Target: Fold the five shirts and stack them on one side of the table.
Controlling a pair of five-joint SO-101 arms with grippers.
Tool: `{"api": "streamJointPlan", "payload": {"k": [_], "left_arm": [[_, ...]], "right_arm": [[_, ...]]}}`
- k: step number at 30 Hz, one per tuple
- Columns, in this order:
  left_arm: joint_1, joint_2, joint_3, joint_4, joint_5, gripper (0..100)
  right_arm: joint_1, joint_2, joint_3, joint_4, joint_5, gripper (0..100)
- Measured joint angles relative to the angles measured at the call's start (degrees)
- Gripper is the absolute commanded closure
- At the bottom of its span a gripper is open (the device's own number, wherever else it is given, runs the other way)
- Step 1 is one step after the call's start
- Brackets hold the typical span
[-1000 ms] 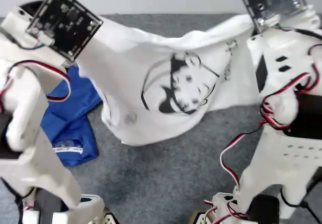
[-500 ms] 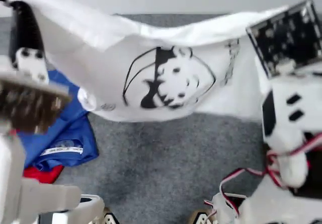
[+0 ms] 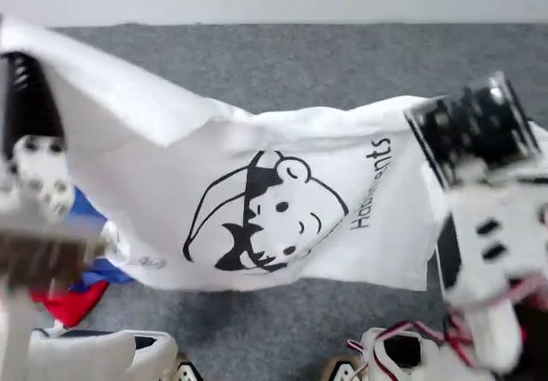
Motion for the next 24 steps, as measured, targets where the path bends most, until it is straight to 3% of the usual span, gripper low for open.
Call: {"api": "streamJointPlan", "payload": {"k": [7,13,24], "left_arm": [[0.00,2.11,27.52,-0.88,-0.09,99],[0.00,6.95,50.90,-14.33,0.00,99],[0.00,18.73,57.76,-43.52,5.63,99]], "right_arm": [[0.00,0.70,25.93,-13.71,0.00,98.8],[0.09,0.79,45.98,-32.18,2.20,98.8],[0.09,2.20,64.88,-65.76,5.71,98.8]]}}
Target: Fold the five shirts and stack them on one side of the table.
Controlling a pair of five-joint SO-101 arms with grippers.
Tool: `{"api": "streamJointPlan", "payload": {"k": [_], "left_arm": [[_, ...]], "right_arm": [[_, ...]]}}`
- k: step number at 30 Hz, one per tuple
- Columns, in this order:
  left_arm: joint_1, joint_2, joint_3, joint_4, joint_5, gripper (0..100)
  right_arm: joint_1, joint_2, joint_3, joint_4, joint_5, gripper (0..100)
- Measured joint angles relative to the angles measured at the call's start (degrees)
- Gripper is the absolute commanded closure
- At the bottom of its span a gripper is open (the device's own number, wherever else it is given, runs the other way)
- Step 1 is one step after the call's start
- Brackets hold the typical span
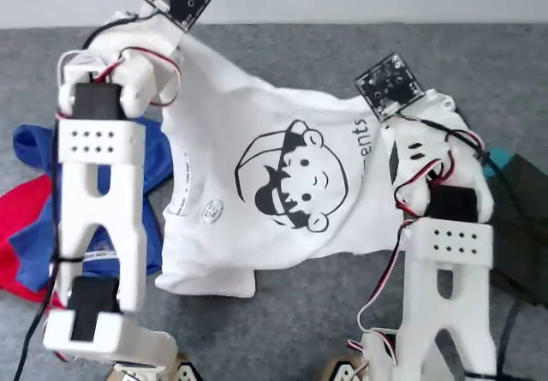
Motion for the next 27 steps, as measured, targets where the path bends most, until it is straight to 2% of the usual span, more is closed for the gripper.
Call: {"api": "streamJointPlan", "payload": {"k": [6,11,23,27], "left_arm": [[0.00,2.64,0.00,-15.21,0.00,99],[0.00,2.64,0.00,-22.95,0.00,99],[0.00,2.99,0.26,-25.05,-2.29,99],[0.00,2.99,0.62,-21.63,-2.29,99]], "right_arm": [[0.44,8.53,0.70,-18.73,0.26,98.9],[0.53,13.63,0.70,-29.63,2.81,98.9],[0.53,21.10,0.70,-43.96,10.02,98.9],[0.53,24.26,0.70,-44.48,11.25,98.9]]}}
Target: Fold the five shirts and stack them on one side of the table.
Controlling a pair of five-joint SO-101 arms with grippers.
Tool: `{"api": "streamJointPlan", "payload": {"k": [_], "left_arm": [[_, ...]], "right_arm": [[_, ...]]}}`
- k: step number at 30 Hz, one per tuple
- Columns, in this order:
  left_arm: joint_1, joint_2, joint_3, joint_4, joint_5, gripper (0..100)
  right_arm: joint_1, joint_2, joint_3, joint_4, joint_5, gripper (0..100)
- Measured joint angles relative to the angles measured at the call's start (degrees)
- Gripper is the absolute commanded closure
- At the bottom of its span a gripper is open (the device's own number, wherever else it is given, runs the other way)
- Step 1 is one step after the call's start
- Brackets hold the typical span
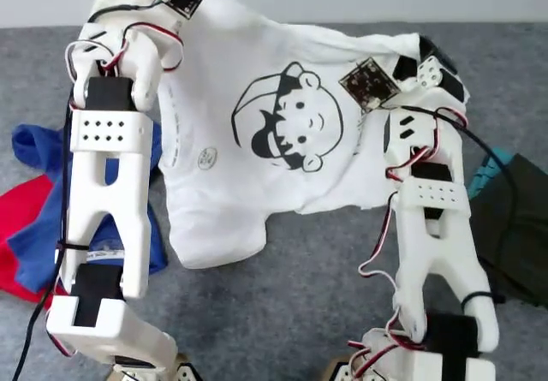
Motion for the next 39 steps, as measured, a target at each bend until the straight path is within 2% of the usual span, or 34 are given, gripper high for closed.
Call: {"api": "streamJointPlan", "payload": {"k": [6,9,15,19,26,32,35,37,39], "left_arm": [[0.00,0.00,0.00,10.73,-0.35,99],[0.00,-0.53,0.00,14.24,-0.35,99],[0.88,-8.44,0.00,16.88,-0.44,99],[2.90,-14.86,0.00,21.54,-0.44,99],[3.69,-21.89,-0.09,36.84,-0.44,99],[3.78,-21.10,0.18,52.92,-0.44,99],[3.60,-18.46,3.08,56.70,-0.44,99],[3.25,-17.14,5.27,57.32,-0.44,99],[2.90,-16.18,6.07,57.41,-0.44,99]], "right_arm": [[0.00,0.97,0.00,0.26,0.18,98.9],[0.00,-1.67,0.00,5.54,0.18,98.9],[0.00,-13.63,0.00,25.49,0.18,98.8],[0.18,-20.75,-0.26,40.70,0.88,98.8],[0.18,-28.66,-3.78,66.20,5.36,98.8],[-0.70,-28.92,-3.43,86.95,7.03,98.8],[-1.67,-26.29,-0.62,93.10,7.12,98.3],[-1.67,-23.82,-0.09,95.56,7.12,93.9],[-1.67,-21.54,-0.09,98.37,7.03,84.4]]}}
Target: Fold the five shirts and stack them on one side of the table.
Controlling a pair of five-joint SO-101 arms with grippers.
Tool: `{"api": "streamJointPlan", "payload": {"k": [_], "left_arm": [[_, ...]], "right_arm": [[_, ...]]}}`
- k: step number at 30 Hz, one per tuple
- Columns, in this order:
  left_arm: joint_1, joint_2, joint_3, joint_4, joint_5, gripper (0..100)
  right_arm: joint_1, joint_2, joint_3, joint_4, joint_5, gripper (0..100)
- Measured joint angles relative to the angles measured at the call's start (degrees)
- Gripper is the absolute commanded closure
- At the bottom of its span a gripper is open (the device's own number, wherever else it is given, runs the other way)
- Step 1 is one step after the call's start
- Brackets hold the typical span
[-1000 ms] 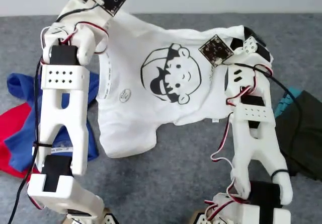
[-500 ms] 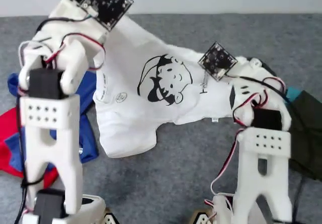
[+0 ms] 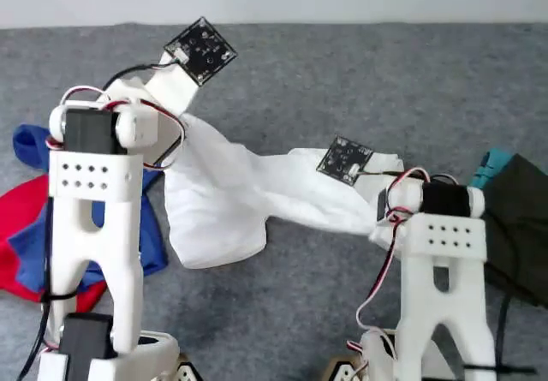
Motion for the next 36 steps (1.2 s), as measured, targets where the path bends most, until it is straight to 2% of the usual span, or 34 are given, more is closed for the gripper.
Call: {"api": "streamJointPlan", "payload": {"k": [3,9,15,18,27,36], "left_arm": [[-0.53,0.70,0.26,0.00,0.00,99],[-3.52,0.79,0.26,0.00,0.00,99],[-7.56,0.88,3.16,0.00,0.00,99],[-8.44,0.88,5.80,0.00,0.00,99],[-8.62,0.88,9.49,0.00,0.00,99],[-8.88,0.88,9.58,0.00,0.00,99]], "right_arm": [[0.26,2.02,0.00,5.80,-0.35,73.9],[1.14,2.02,-0.26,12.48,-2.73,73.5],[-2.99,2.02,-0.26,14.33,-2.90,73.5],[-8.00,2.20,-0.26,14.33,-3.87,73.5],[-30.68,2.20,5.63,6.68,-18.29,73.5],[-36.04,2.20,16.44,-3.78,-24.18,73.5]]}}
